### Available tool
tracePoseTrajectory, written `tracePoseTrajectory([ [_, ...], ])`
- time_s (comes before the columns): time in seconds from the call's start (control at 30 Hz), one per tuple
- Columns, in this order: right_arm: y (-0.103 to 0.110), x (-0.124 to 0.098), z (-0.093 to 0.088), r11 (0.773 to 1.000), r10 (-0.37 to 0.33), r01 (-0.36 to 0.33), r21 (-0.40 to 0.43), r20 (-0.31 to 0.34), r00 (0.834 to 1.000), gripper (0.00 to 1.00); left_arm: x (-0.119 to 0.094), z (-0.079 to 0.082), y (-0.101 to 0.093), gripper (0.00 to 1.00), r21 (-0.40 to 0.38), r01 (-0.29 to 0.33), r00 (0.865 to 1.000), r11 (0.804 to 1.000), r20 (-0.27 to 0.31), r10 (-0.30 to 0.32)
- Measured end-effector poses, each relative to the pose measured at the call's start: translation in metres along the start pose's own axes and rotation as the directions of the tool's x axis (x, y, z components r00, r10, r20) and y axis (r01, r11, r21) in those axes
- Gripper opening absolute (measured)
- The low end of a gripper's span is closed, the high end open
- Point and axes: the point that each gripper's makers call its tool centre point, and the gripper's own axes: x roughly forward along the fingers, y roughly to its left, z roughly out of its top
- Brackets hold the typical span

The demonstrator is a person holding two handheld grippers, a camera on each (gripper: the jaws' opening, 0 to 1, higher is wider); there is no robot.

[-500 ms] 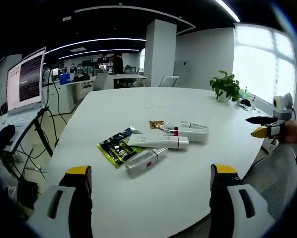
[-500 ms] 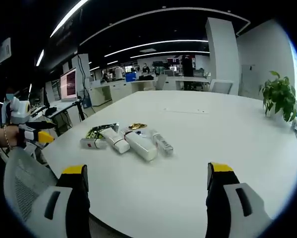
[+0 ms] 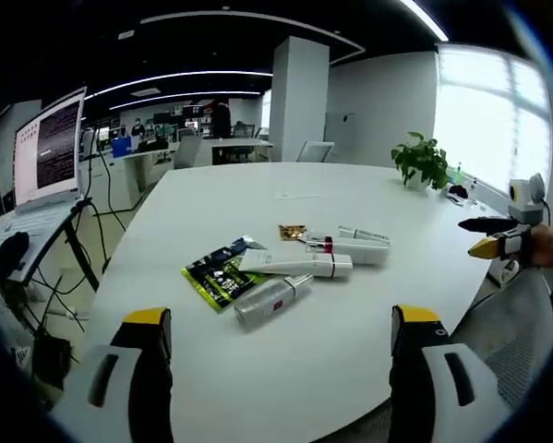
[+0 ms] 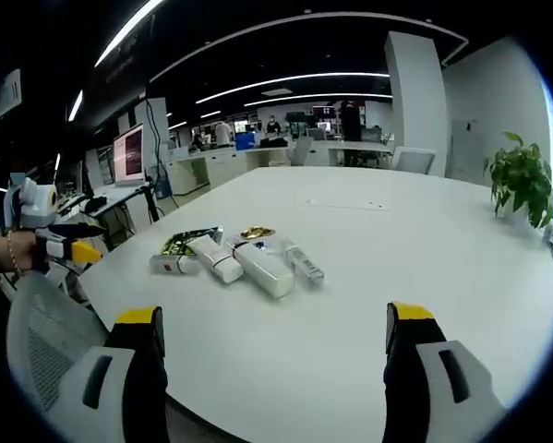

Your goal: Arrange the skincare products in the storage area until every visible bottle or jar stands upright without overlapping.

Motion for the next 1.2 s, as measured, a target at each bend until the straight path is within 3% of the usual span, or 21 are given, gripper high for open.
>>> tracePoseTrajectory([
  [1.2,0.0044,0.0022,-0.0042,1.0,0.015,-0.016,-0.012,-0.03,0.999,1.0,0.0013,-0.0051,-0.0041,0.91,0.018,0.018,0.999,1.0,-0.027,-0.017],
])
